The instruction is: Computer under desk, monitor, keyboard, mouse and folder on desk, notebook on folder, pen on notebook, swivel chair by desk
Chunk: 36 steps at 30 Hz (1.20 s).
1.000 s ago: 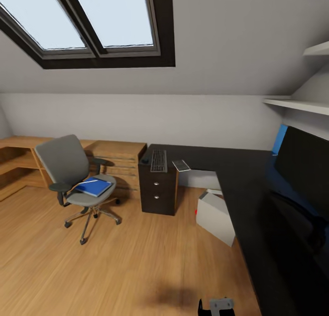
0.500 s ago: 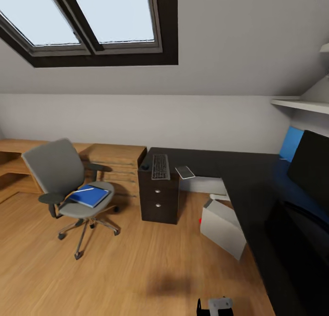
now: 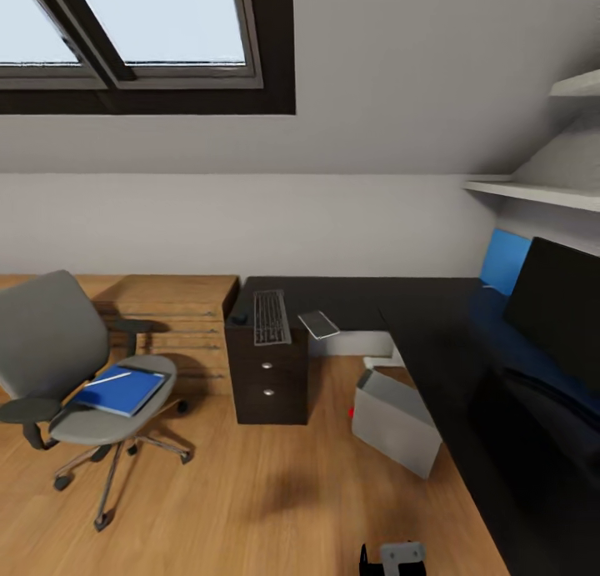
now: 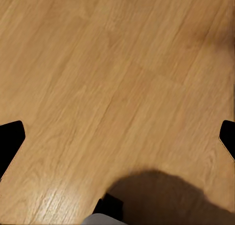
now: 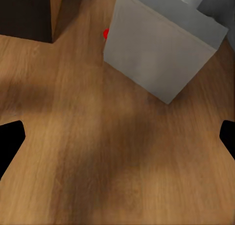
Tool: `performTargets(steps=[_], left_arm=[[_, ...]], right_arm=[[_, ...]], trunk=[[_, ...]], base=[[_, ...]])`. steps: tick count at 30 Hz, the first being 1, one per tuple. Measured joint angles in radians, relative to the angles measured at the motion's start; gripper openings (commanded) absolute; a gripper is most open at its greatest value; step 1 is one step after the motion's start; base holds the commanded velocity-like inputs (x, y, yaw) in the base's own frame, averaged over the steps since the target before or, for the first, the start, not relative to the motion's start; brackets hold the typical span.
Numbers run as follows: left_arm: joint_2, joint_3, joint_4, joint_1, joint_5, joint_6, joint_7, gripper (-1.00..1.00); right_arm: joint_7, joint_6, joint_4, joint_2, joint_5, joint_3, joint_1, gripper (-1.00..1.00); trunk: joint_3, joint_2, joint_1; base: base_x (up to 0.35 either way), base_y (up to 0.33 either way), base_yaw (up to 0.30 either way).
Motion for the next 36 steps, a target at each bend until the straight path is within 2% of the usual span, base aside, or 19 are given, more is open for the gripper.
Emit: performTargets(steps=[4,12,21,24,36], left_arm=[[-0.001,0.000,0.002,0.000,0.000,0.000,0.000,1.00],[-0.003,-0.001,0.002,0.000,-0.002,0.000,0.001,1.00],[-0.006,-0.004,0.002,0.000,-0.005,-0.007,0.001,1.00],[-0.006,-0.019,0.002,0.000,-0.005,-0.007,0.001,1.00],[-0.003,-0.034,0.002,0.000,-0.005,-0.008,0.000,1.00]], right_arm=[[0.011,0.002,0.000,-0.003,-0.001,-0.010,0.000,1.00],[0.109,0.003,0.004,-0.005,-0.002,-0.009,0.000,1.00],[0.121,0.000,0.006,-0.005,-0.002,-0.007,0.000,1.00],[0.124,0.000,0.007,-0.005,-0.002,-0.006,0.000,1.00],[0.125,-0.001,0.008,-0.003,-0.001,-0.005,0.000,1.00]], trunk=[[-0.002,0.000,0.000],[-0.006,0.000,0.000],[-0.006,0.000,0.000],[-0.004,0.000,0.000],[-0.004,0.000,0.000]], base=[[0.301,0.213,-0.202],[0.277,0.233,-0.045],[0.261,0.170,-0.052],[0.280,0.123,-0.158],[0.323,0.025,-0.021]])
